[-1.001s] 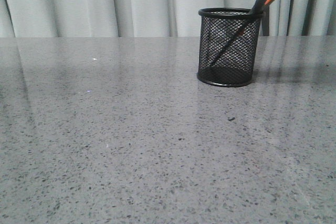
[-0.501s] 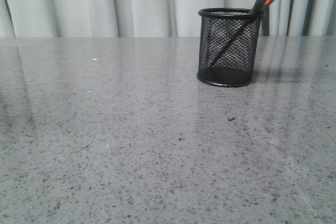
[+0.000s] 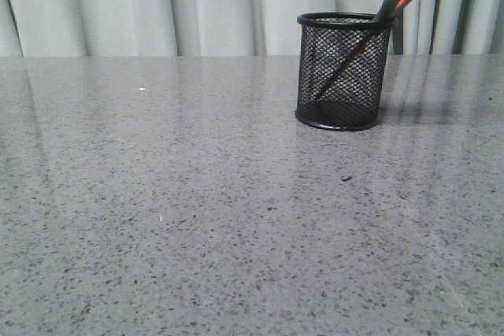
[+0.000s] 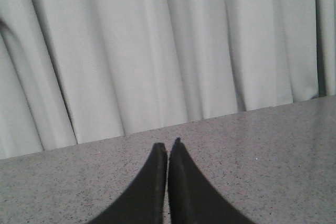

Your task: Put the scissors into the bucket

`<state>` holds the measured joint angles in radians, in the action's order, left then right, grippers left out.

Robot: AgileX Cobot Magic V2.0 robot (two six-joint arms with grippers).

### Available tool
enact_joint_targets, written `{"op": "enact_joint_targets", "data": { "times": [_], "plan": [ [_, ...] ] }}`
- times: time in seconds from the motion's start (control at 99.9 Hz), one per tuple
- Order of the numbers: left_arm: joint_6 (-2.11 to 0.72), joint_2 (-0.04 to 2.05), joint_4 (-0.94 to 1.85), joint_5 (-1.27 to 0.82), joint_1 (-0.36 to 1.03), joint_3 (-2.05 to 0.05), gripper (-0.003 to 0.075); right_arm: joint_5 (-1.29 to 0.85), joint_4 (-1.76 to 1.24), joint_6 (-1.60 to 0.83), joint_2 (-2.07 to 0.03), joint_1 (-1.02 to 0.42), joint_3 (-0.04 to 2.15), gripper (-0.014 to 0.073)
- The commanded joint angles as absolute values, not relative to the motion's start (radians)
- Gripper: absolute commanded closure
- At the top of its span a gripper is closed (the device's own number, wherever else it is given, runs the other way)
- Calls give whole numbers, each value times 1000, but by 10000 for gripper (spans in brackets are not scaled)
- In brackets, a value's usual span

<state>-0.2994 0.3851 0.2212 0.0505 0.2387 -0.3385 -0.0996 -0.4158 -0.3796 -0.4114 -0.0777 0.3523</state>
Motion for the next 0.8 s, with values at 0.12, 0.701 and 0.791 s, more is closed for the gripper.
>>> {"op": "enact_joint_targets", "data": {
  "times": [0.12,0.701,0.791],
  "plan": [
    [-289,385,239,157,237,-354,741,-34,-418,-391,-410,-77,369,662],
    [-289,385,239,155,237,-354,741,-34,-418,-391,-411,-77,369,662],
    [-289,385,239,155,237,-354,741,-34,-418,-391,-411,-77,369,662]
  ]
}}
